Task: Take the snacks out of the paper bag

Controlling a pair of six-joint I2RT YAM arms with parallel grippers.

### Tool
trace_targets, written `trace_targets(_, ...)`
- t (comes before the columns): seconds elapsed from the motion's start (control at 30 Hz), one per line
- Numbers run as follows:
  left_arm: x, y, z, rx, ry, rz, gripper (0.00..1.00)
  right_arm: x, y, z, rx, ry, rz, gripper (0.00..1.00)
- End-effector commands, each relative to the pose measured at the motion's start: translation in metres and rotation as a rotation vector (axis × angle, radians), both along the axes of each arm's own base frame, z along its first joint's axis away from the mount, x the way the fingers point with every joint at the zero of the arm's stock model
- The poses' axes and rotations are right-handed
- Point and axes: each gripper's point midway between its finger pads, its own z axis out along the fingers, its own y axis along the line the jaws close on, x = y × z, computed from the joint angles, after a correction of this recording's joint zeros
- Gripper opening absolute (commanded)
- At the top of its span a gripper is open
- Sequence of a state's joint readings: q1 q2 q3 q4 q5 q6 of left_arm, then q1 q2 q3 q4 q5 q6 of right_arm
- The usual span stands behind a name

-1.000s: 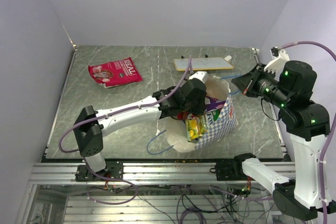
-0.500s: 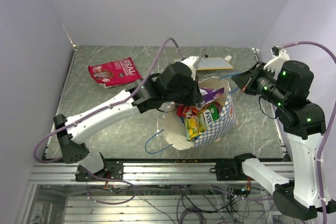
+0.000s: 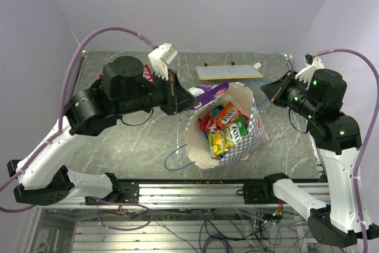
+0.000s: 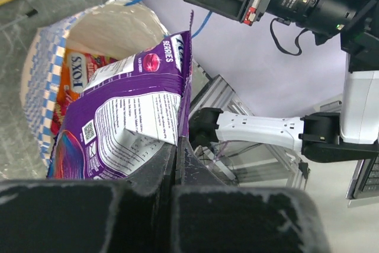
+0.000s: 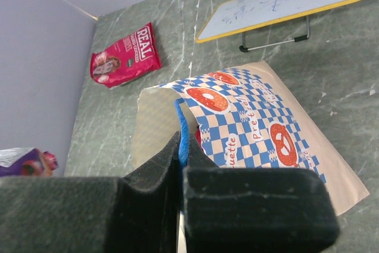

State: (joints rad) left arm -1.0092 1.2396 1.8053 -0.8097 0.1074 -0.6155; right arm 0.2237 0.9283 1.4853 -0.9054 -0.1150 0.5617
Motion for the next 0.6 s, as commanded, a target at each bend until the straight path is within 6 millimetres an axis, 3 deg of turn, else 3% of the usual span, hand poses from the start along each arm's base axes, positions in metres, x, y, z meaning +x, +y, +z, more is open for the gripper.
trace_targets(0.0, 0.015, 0.033, 0.018, 0.032, -0.111, 0.128, 0.07, 0.005, -0.002, 0.013, 0.006, -0.051, -0.020, 0.00)
trace_targets(0.17, 0.056, 0.077, 0.030, 0.080, -0.215, 0.434, 0.07, 0.009, 0.002, 0.010, -0.027, -0.048, 0.023, 0.00)
trace_targets(0.3, 0.087, 0.107, 0.017, 0.145, -0.214, 0.694, 0.07, 0.010, 0.011, 0.008, -0.033, -0.058, 0.083, 0.00)
trace_targets(0.57, 0.133, 0.135, -0.030, 0.258, -0.159, 0.990, 0.07, -0.001, 0.038, 0.008, 0.014, -0.094, 0.255, 0.00)
